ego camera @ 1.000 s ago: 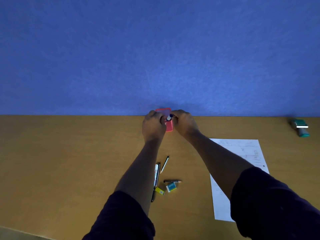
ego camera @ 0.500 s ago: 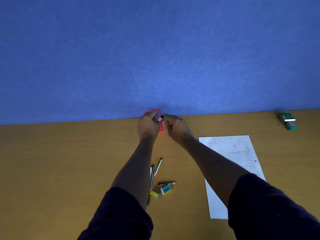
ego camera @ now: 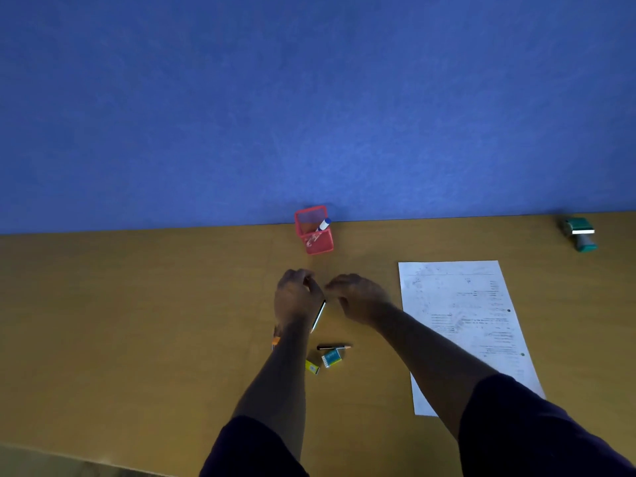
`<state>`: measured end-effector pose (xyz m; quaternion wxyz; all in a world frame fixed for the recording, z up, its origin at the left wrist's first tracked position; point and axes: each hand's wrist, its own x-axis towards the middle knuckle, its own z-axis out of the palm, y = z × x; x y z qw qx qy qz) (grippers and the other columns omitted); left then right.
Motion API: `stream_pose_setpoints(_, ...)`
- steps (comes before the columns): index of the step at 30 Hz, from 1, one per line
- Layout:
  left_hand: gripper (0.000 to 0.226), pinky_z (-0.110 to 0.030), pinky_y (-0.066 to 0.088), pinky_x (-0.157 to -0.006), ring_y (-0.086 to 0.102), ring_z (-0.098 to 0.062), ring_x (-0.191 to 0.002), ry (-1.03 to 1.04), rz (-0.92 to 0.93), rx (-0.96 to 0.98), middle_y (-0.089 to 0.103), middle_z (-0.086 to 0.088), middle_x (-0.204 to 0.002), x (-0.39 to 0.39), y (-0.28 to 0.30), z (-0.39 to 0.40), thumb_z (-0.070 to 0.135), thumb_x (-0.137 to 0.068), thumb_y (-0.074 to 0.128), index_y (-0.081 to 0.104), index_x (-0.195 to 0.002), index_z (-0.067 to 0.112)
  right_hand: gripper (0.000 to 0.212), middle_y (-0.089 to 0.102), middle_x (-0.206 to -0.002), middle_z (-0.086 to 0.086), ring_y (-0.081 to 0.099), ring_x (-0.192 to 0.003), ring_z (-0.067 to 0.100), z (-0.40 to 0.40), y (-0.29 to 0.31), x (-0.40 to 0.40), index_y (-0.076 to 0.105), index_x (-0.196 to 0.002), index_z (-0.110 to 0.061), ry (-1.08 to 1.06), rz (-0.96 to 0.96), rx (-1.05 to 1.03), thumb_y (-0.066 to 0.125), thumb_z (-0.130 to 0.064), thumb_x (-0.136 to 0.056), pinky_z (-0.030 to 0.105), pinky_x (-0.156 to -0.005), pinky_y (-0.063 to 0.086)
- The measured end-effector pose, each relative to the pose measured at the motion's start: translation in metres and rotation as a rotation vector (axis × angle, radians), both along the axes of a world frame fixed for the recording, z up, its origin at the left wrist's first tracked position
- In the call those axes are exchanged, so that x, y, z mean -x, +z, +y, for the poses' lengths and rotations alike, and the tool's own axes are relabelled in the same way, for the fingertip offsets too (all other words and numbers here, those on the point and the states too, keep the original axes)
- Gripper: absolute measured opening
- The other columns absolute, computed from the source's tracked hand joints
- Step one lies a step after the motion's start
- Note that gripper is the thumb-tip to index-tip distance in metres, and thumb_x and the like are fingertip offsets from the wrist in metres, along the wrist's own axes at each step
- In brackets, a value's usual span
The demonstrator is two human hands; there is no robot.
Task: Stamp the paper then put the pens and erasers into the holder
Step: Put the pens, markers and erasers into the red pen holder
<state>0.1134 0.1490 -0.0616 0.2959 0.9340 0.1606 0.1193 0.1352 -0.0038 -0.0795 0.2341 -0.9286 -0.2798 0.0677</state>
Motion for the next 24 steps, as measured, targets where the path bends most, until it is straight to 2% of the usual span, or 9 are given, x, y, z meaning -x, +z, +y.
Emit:
stream_pose_setpoints(3,0.013,-0.04,0.055,-0.069,0.066,-0.032,-0.084,-0.051,0.111,-0.049,0.067,-0.009,-0.094,0.023,-0.011,0.001,0.015,-0.084,0.064,0.076,-0.089,0.011,0.063,0.041,-0.152,-0.011,0.044,-0.133,0.018,0.006,-0.008,0.012,0.045,-0.143,-0.031,0.194,0.046,0.254,0.057,-0.007,-0.087,0.036,-0.105,0.044)
stream_pose_setpoints(6,0.015,-0.043,0.055,-0.071,0.065,-0.034,-0.087,-0.124,0.178,-0.104,0.067,-0.01,-0.093,0.041,-0.016,0.0,0.013,-0.081,0.06,0.074,-0.085,0.009,0.06,0.042,-0.151,-0.009,0.039,-0.135,0.021,0.01,-0.01,0.019,0.046,-0.143,-0.028,0.314,-0.006,0.381,0.06,-0.012,-0.087,0.037,-0.105,0.041)
stream_pose_setpoints(9,0.015,-0.042,0.056,-0.078,0.064,-0.033,-0.098,-0.173,0.217,-0.146,0.07,-0.009,-0.099,0.052,-0.017,0.002,0.013,-0.081,0.061,0.075,-0.086,0.01,0.048,0.053,-0.137,-0.006,0.045,-0.127,0.021,0.009,-0.008,0.024,0.055,-0.133,-0.027,0.283,-0.067,0.361,0.059,-0.012,-0.088,0.035,-0.101,0.042)
stream_pose_setpoints(12,0.013,-0.039,0.056,-0.073,0.063,-0.03,-0.092,-0.201,0.243,-0.194,0.069,-0.005,-0.093,0.058,-0.015,0.004,0.018,-0.082,0.063,0.075,-0.084,0.013,0.041,0.057,-0.124,-0.001,0.048,-0.122,0.023,0.005,-0.007,0.03,0.063,-0.124,-0.026,0.215,-0.078,0.318,0.056,-0.006,-0.088,0.034,-0.098,0.042)
stream_pose_setpoints(18,0.016,-0.033,0.046,-0.088,0.051,-0.02,-0.108,-0.301,0.33,-0.351,0.071,0.012,-0.1,0.071,-0.021,0.007,0.036,-0.087,0.065,0.075,-0.097,0.03,0.034,0.054,-0.127,0.008,0.049,-0.121,0.027,0.003,-0.006,0.041,0.058,-0.121,-0.011,0.119,-0.091,0.344,0.051,-0.004,-0.089,0.037,-0.097,0.043)
stream_pose_setpoints(21,0.009,-0.028,0.04,-0.085,0.051,-0.016,-0.111,-0.291,0.301,-0.329,0.07,0.012,-0.096,0.076,-0.023,0.006,0.032,-0.088,0.068,0.073,-0.094,0.028,0.03,0.057,-0.122,0.008,0.052,-0.116,0.027,0.001,-0.006,0.046,0.056,-0.119,-0.012,0.037,-0.048,0.289,0.052,-0.007,-0.089,0.036,-0.094,0.044)
stream_pose_setpoints(24,0.004,-0.03,0.043,-0.08,0.056,-0.018,-0.104,-0.231,0.255,-0.199,0.06,0.013,-0.08,0.078,-0.019,0.005,0.023,-0.088,0.068,0.071,-0.089,0.024,0.022,0.062,-0.111,0.007,0.057,-0.106,0.027,-0.002,-0.003,0.048,0.056,-0.111,-0.017,-0.036,0.005,0.191,0.055,-0.009,-0.089,0.034,-0.087,0.045)
